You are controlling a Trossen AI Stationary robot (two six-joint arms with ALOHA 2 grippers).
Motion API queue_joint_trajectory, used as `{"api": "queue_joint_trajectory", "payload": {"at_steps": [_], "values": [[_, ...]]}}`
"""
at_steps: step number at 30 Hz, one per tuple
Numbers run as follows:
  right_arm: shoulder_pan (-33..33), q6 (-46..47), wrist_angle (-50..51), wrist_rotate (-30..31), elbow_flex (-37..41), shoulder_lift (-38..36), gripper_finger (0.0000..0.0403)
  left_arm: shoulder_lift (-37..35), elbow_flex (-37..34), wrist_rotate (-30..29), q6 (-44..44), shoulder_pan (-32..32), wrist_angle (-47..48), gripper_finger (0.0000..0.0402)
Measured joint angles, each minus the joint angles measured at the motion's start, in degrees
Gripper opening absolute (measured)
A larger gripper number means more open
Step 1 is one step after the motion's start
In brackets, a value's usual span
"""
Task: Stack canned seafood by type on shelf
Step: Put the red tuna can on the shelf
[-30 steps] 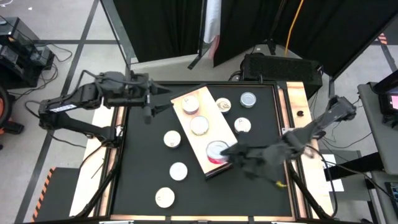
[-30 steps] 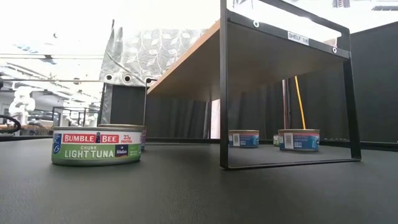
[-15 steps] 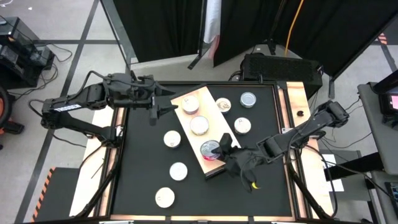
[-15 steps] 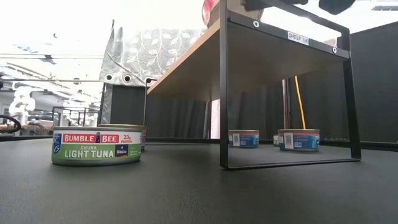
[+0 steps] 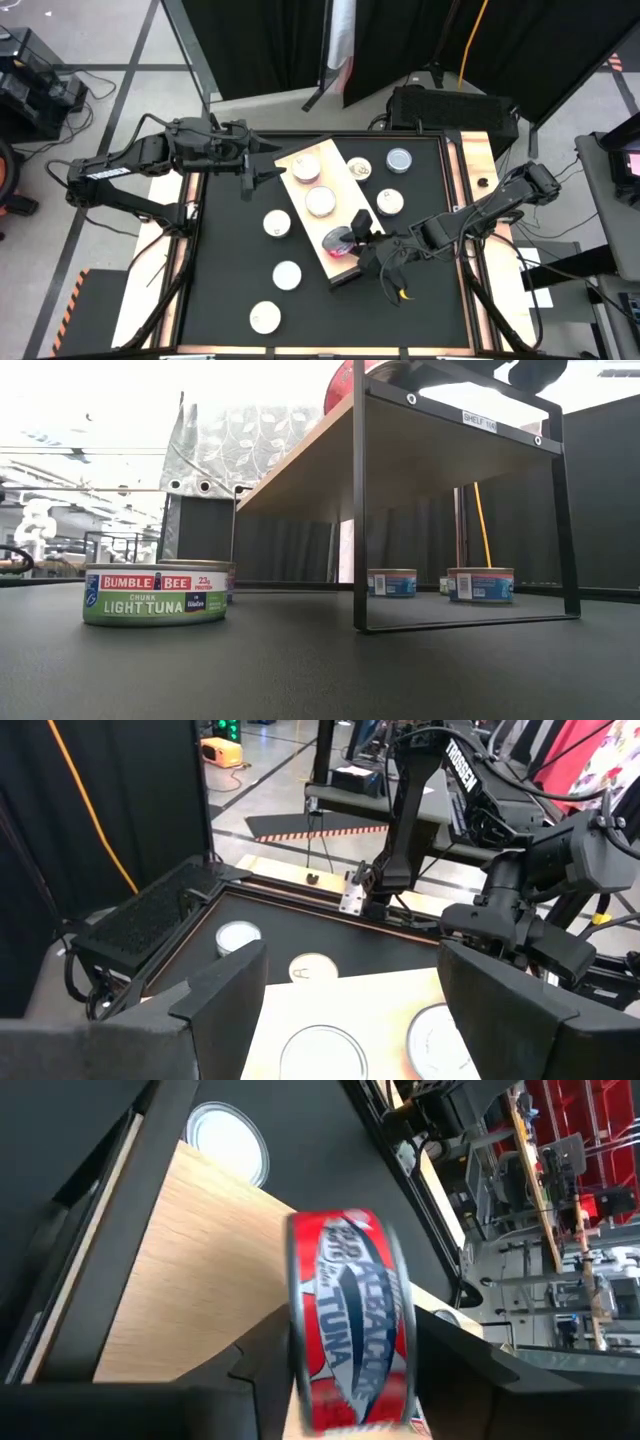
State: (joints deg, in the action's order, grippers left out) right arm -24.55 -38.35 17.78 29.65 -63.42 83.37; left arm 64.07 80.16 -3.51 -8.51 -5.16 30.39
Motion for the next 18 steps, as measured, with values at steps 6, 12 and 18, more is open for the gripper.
{"api": "queue_joint_trajectory", "payload": {"at_steps": [6, 12, 18], "values": [[0.15, 0.81, 0.08, 0.0, 0.0, 0.0, 0.0202, 0.0, 0.0, 0.0, -0.01, -0.01, 0.05, 0.0292], [0.24, 3.12, 0.94, 0.12, -0.02, -0.01, 0.0222, 0.0, 0.0, 0.0, -0.01, -0.01, 0.14, 0.0292], [0.48, 5.59, 0.92, -1.94, -0.02, -0.17, 0.0242, 0.0, 0.0, 0.0, -0.01, -0.01, 0.13, 0.0292]]}}
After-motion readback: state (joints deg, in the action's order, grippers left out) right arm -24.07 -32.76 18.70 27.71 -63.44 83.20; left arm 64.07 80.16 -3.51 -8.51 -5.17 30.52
